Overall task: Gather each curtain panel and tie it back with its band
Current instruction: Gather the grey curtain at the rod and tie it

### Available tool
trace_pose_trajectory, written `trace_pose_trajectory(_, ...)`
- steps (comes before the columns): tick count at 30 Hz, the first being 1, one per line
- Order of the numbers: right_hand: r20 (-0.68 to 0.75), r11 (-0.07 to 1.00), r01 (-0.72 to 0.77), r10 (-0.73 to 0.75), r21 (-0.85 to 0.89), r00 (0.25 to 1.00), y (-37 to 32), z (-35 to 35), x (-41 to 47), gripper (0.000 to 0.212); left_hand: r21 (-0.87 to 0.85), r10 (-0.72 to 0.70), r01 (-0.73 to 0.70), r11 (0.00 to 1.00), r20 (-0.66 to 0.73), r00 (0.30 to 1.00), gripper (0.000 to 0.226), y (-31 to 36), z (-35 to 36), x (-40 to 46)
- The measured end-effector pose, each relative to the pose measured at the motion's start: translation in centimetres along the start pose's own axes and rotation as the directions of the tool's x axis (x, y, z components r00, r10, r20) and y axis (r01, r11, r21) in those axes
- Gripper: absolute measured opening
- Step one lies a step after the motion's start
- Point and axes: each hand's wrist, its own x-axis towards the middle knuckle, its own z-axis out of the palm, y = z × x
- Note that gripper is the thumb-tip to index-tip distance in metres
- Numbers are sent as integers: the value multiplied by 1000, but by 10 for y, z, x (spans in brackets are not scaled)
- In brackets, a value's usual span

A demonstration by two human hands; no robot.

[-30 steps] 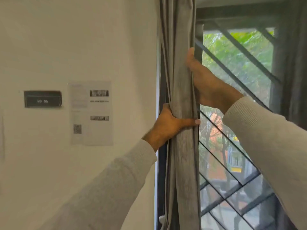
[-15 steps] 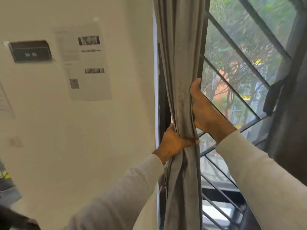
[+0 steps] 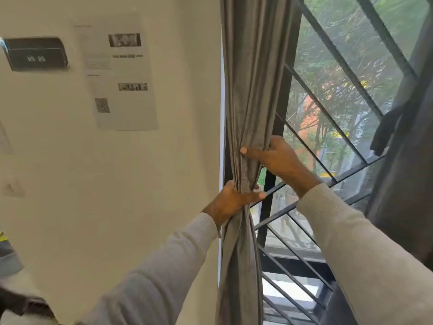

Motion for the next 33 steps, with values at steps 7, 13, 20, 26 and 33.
trace_pose_trajectory(7, 110, 997, 38, -46, 67, 993, 0, 0, -1, 19, 23, -45, 44, 999, 40, 998, 25, -29, -7, -3)
trace_pose_trajectory(13, 21, 971, -86, 84, 225, 996, 37, -12, -25, 57, -329, -128, 145, 933, 73, 989, 20, -44, -6, 1)
trace_pose_trajectory(20, 198, 888, -406, 447, -216, 872, 147, 9, -73, 11, -387, -63, 144, 911, 215, 975, 24, -46, -14, 15)
trace_pose_trajectory(26, 349, 843, -486, 538, -230, 767, 173, 59, -105, 10, -376, -119, 178, 909, 176, 977, 23, -49, -8, 26)
trace_pose_trajectory(33, 179, 818, -559, 535, 136, 826, 182, 73, -114, 10, -245, -102, 102, 964, 15, 995, 19, -49, -9, 37)
